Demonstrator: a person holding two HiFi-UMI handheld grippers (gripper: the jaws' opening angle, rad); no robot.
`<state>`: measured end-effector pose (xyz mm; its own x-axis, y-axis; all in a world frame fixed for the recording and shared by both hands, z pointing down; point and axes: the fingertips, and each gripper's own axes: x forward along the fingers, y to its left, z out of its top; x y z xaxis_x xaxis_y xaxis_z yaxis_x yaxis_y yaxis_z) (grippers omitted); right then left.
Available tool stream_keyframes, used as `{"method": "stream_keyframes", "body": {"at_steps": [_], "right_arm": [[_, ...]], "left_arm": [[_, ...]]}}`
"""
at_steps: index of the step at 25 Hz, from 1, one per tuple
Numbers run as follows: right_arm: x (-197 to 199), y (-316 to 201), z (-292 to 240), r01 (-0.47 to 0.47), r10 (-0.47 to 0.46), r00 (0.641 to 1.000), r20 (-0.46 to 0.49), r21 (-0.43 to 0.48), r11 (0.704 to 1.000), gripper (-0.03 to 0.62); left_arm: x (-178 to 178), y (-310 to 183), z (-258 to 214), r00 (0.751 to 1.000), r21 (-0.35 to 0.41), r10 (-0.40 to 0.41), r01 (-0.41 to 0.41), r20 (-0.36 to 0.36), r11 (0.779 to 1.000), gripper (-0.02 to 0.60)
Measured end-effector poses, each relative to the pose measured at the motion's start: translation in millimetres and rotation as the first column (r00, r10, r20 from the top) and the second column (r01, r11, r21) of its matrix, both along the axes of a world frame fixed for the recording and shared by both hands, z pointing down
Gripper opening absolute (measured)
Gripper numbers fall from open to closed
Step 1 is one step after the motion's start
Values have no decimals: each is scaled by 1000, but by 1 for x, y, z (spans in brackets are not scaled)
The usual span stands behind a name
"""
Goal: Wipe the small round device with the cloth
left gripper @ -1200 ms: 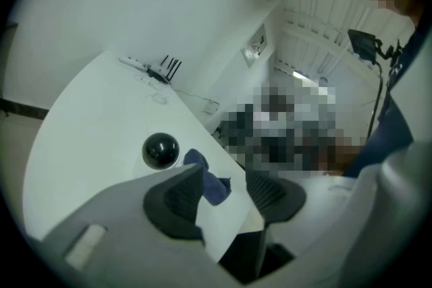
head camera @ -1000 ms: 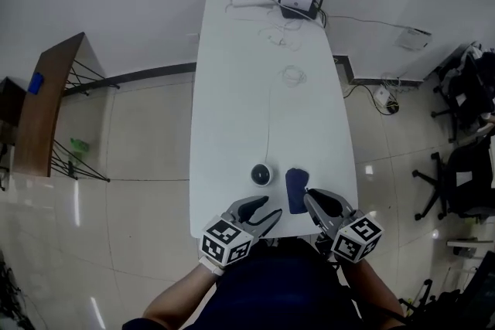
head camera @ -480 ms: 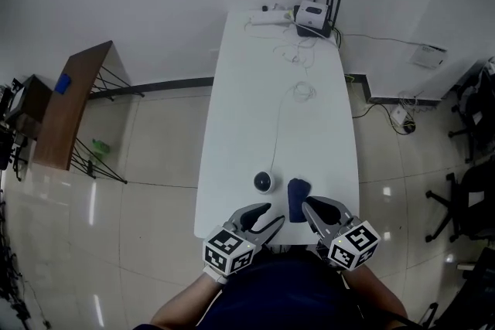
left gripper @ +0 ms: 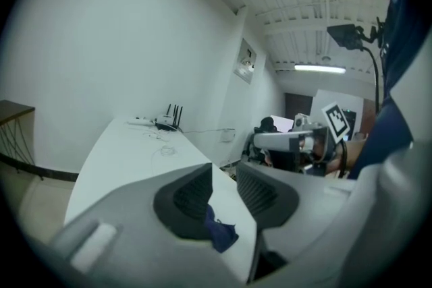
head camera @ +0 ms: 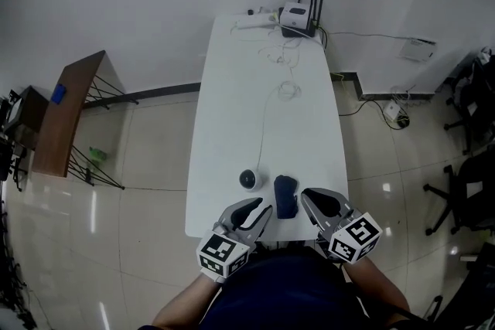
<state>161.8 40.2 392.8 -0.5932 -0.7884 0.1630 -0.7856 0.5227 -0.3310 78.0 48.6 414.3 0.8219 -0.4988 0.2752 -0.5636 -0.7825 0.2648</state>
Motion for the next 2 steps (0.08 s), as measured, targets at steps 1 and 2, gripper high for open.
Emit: {"method": "stream_keyframes", "body": {"at_steps": [1, 2], "right_arm": [[7, -6, -5, -3, 3, 1000, -5, 19, 1000, 29], [15, -12, -11, -6, 6, 1000, -10, 40, 999, 29]], "left_arm": [[5, -6, -4, 1000, 30, -4, 4, 4, 1000, 107], [11, -14, -7, 1000, 62, -8, 8, 9, 998, 106]]}}
